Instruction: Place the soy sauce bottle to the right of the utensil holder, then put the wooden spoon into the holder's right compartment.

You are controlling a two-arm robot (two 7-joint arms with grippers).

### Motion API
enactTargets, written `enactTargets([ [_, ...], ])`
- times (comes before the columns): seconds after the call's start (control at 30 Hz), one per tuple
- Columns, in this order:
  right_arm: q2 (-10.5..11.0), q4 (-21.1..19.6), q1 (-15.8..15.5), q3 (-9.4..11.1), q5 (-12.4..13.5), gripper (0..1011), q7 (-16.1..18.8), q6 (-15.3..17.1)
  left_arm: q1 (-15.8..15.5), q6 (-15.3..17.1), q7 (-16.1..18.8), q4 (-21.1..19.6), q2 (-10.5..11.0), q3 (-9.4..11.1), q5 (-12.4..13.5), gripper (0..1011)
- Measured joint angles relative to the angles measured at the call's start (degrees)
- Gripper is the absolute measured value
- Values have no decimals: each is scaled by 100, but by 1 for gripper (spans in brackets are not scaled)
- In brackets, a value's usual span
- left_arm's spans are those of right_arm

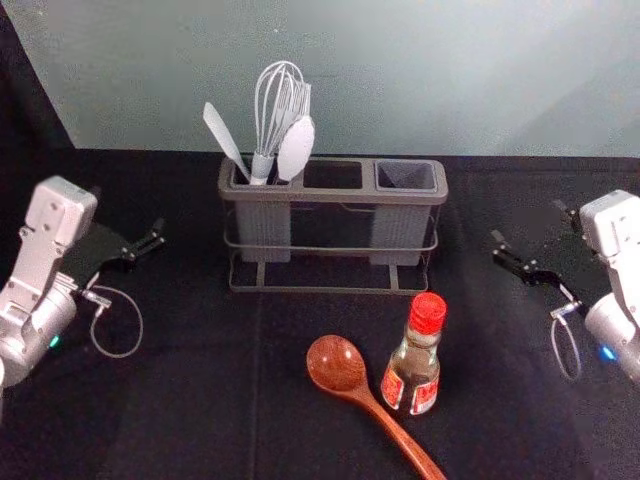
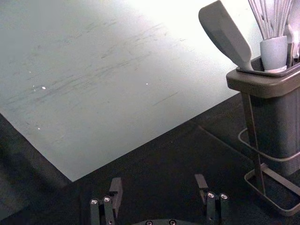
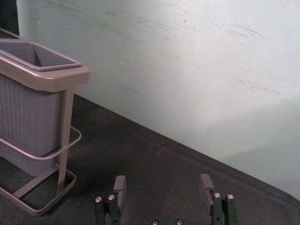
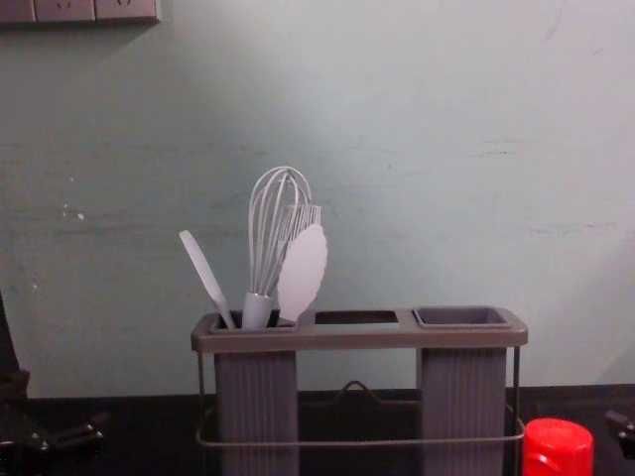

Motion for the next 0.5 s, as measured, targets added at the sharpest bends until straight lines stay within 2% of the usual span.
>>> enactTargets([
  [0.5, 0, 0, 0, 0, 0, 1004, 0, 0, 0, 0, 0, 0, 0, 0, 0, 1011],
])
